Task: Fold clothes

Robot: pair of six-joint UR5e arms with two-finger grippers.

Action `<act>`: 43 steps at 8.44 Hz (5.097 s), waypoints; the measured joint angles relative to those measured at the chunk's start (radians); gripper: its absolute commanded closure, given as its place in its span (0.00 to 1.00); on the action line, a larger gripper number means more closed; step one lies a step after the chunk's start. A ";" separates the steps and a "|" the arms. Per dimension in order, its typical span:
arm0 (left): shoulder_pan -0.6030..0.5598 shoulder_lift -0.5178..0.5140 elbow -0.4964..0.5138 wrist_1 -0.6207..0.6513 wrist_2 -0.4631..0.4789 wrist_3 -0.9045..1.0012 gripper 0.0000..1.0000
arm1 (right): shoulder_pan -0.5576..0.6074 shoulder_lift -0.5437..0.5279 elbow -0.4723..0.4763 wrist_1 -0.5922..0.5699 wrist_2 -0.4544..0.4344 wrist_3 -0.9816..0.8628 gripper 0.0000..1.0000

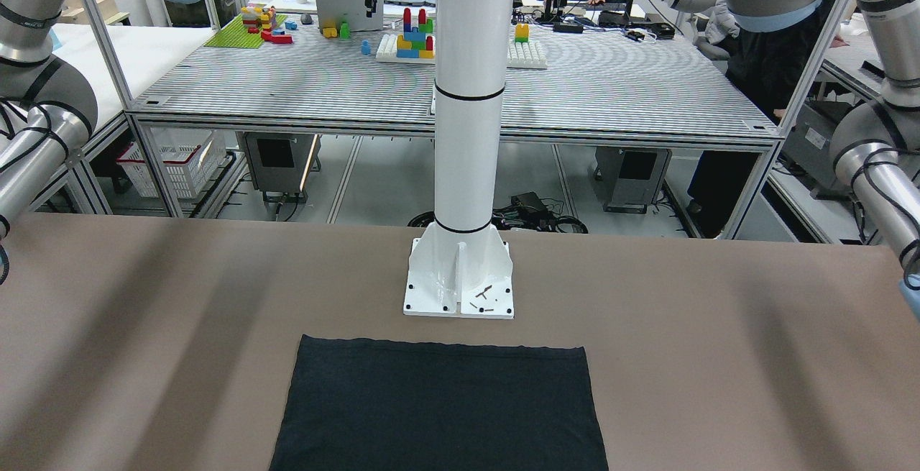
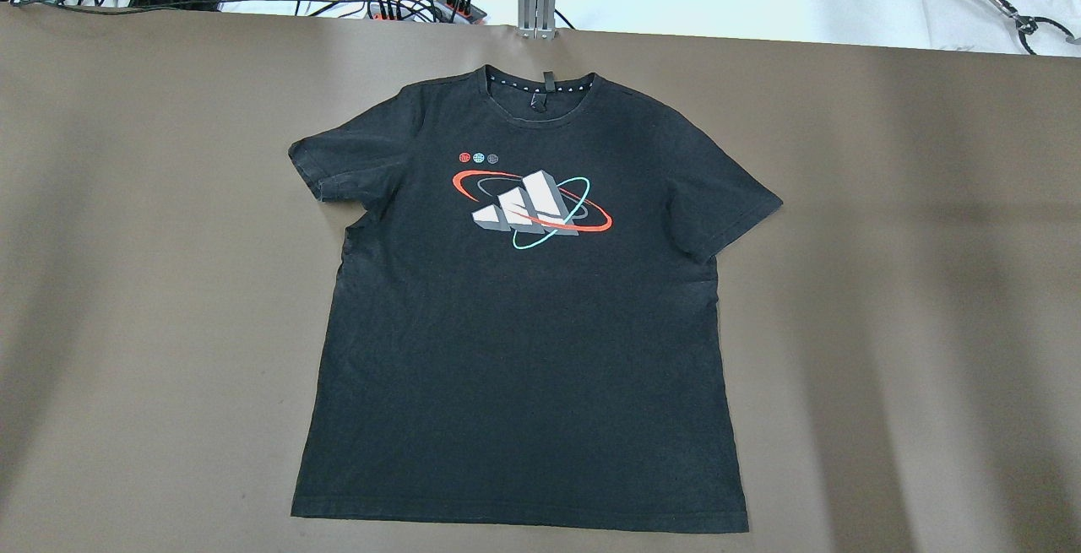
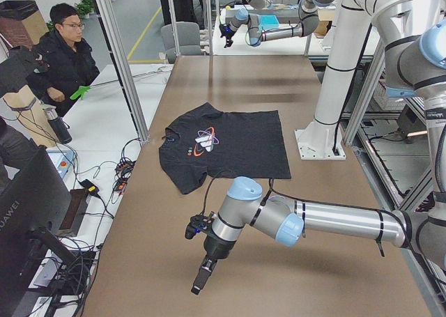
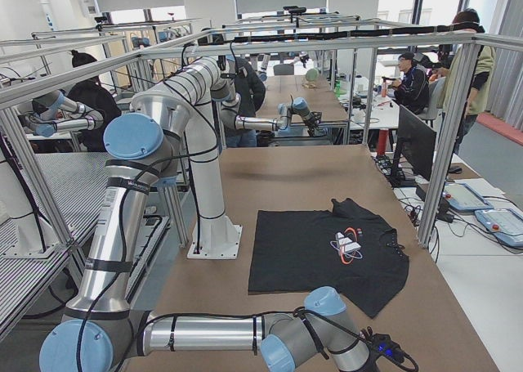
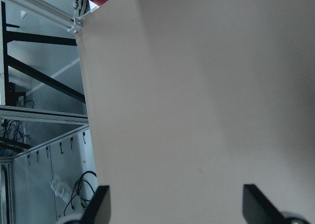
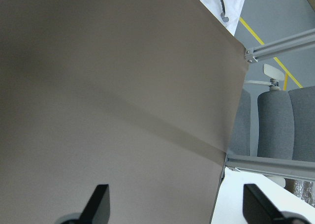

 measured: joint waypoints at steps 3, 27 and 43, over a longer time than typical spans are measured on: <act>0.001 -0.005 -0.002 -0.004 0.000 -0.004 0.06 | 0.000 -0.001 0.000 0.003 0.001 0.003 0.05; 0.006 0.014 0.002 -0.005 -0.003 -0.015 0.06 | -0.495 0.561 -0.390 0.094 0.178 1.143 0.34; 0.003 0.013 -0.003 -0.006 -0.002 -0.016 0.06 | -0.559 0.696 -0.401 0.074 0.241 1.161 1.00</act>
